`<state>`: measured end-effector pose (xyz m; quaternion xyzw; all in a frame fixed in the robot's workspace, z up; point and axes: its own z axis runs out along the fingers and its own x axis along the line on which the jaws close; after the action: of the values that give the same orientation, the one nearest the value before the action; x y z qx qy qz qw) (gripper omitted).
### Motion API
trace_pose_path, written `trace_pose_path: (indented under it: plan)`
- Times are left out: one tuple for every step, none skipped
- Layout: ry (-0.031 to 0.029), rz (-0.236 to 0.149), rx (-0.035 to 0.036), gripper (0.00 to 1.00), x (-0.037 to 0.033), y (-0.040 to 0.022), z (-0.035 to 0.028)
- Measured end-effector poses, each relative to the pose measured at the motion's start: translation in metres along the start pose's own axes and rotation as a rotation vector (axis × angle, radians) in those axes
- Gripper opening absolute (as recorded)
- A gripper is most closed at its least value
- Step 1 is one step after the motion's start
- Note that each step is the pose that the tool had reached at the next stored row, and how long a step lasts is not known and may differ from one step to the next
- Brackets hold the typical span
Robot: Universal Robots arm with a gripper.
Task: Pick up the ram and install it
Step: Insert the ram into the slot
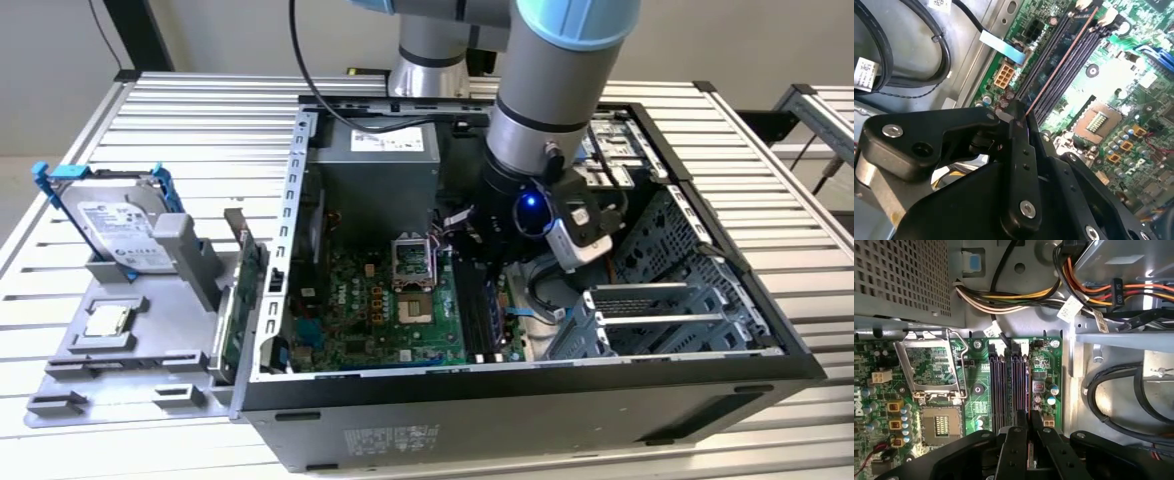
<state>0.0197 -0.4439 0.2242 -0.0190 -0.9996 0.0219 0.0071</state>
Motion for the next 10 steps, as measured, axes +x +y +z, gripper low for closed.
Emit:
trace_pose_path:
  plan:
    - [-0.0002, 0.0, 0.0006, 0.0, 0.0, 0.0001, -0.0007]
    - [-0.0002, 0.0, 0.0014, 0.0, 0.0, 0.0002, -0.0008]
    - [-0.0002, 0.0, 0.0014, 0.0, 0.0, 0.0002, -0.0008]
    - [-0.0002, 0.0, 0.0016, 0.0, 0.0, 0.0001, -0.0008]
    - [-0.0002, 0.0, 0.0017, 0.0, 0.0, 0.0001, -0.0008]
    - [-0.0002, 0.0, 0.002, 0.0, 0.0, 0.0001, -0.0009]
    - [-0.0001, 0.0, 0.0021, 0.0, 0.0, 0.0001, -0.0009]
    - [-0.0002, 0.0, 0.0022, 0.0, 0.0, 0.0001, -0.0009]
    - [-0.0002, 0.0, 0.0022, 0.0, 0.0, 0.0001, -0.0009]
    - [-0.0002, 0.0, 0.0023, 0.0, 0.0, 0.0001, -0.0009]
